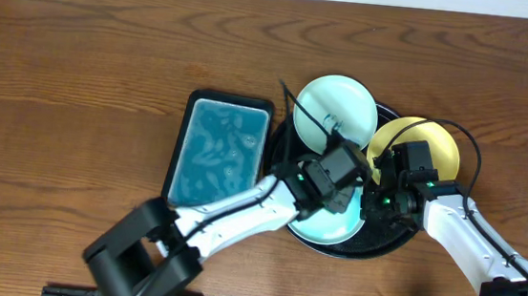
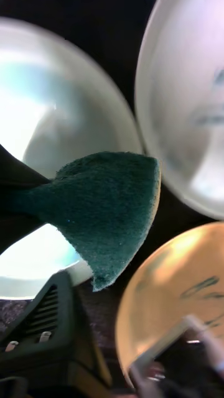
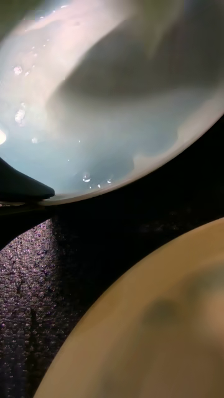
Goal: Clean dirty plates on tray and stack at the side
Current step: 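Scrub the plate surface with the sponge while the right gripper holds it, then return the sponge with the left gripper into the water tray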
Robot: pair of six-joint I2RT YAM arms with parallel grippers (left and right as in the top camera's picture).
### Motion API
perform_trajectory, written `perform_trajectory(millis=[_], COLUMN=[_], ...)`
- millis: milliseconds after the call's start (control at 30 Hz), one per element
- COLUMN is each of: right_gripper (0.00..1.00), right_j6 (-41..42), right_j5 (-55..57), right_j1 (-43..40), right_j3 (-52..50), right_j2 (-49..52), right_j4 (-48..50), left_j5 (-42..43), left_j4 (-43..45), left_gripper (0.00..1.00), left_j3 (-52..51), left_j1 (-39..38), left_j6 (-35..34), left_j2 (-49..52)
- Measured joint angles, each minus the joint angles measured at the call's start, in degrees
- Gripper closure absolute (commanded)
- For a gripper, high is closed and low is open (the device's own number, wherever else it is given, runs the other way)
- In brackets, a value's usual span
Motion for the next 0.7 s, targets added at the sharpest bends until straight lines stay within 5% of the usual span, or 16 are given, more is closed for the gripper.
perform_trajectory(millis=[700], right_gripper=[0.99], right_j6=[0.0], right_j5=[-0.04], right_j1=[0.0], right_j3=[0.0], right_j2=[0.0], right_j4=[-0.07], left_j5=[-1.33], left_j4=[-4.28], left_gripper=[0.92], left_j3=[0.57], left_j1=[4.5], left_j6=[1.11], left_j2=[6.38])
